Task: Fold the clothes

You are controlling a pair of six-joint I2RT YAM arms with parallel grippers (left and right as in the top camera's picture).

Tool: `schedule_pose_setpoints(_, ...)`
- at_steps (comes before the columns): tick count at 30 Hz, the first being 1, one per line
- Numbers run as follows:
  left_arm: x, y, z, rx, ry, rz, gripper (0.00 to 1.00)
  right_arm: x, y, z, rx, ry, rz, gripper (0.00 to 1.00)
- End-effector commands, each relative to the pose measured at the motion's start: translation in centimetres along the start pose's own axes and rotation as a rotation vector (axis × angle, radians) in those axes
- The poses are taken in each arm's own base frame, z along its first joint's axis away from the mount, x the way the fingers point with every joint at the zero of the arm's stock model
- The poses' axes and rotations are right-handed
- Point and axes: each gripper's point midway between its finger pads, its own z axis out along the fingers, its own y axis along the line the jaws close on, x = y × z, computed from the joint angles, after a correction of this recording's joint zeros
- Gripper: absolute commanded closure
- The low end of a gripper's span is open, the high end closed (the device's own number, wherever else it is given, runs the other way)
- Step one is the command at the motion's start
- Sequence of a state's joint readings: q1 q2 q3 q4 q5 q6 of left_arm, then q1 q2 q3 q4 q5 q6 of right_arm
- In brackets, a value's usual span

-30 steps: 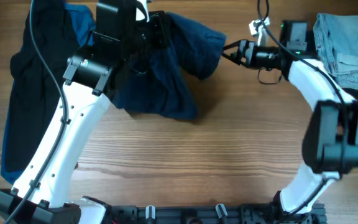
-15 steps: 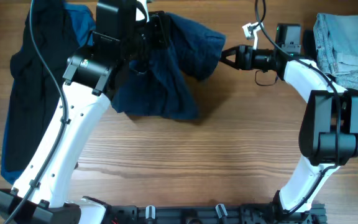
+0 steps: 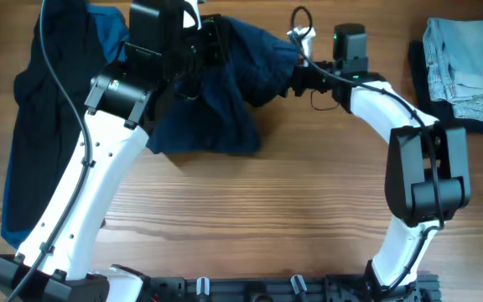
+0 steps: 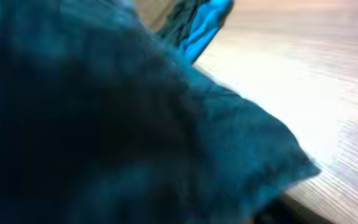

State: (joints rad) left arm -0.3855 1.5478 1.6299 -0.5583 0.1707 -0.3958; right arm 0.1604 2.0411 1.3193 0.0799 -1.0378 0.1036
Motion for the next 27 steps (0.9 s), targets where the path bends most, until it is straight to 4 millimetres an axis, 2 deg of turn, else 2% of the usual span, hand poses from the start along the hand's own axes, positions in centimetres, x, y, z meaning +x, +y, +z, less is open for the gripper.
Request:
schedule_pose_setpoints(1,-1.2,-1.5,-1.5,0.047,-0.04,0.007,0.96,-2.0,-0.6,0.5,0.078,-0.056,-0.025,0.41)
schedule_pose_setpoints(2,-1.2,-1.5,-1.5,0.047,-0.04,0.007,0.96,-2.5,-0.5,0.6,0.076,-0.071,-0.032,0.5)
schedule_pose_setpoints(4,-1.2,-1.5,-1.5,0.047,-0.039,0.008,0.96,-3.5,-0.5,0.5,0.077,-0.106,-0.025,0.89)
schedule_pose_setpoints(5,-1.2,-1.5,-1.5,0.047,-0.039,0.008,0.96,-3.7,-0.7,0.3,0.084,-0.115,-0.012,0.96)
schedule_pose_setpoints(7,-1.1,-1.5,-1.5,0.046,-0.038,0.008,0.96,-3.9,-1.5,-0.5,0.103,-0.128,0.016,0.96)
schedule_pose_setpoints(10,-0.9,-1.1,-1.4,0.027,-0.03,0.005,0.96,-4.0,-2.9,-2.8,0.128,-0.137,0.061,0.96)
schedule_pose_setpoints(12,-0.8,-0.8,-1.3,0.013,-0.026,0.003,0.96,-4.3,-3.1,-4.4,0.113,-0.149,0.087,0.96)
schedule_pose_setpoints(14,-0.7,-0.8,-1.3,0.012,-0.023,0.002,0.96,-5.3,-2.6,-6.7,0.066,-0.172,0.09,0.96)
schedule_pose_setpoints(19,-0.3,-0.6,-1.3,0.004,-0.009,0.0,0.95,-7.5,-1.1,-9.9,0.045,-0.221,0.116,0.96)
schedule_pose_setpoints(20,-0.2,-0.5,-1.3,0.001,-0.003,-0.002,0.91,-7.9,-0.7,-10.5,0.043,-0.23,0.114,0.96)
schedule_pose_setpoints(22,0.1,-0.4,-1.3,-0.004,0.008,-0.001,0.88,-8.7,0.5,-11.7,0.034,-0.244,0.087,0.96)
schedule_pose_setpoints(23,0.2,-0.3,-1.3,-0.006,0.013,-0.002,0.82,-9.1,1.1,-12.3,0.037,-0.25,0.081,0.96)
schedule_pose_setpoints(27,0.9,0.0,-1.3,-0.021,0.041,-0.007,0.49,-9.9,2.9,-14.3,0.064,-0.26,0.052,0.96)
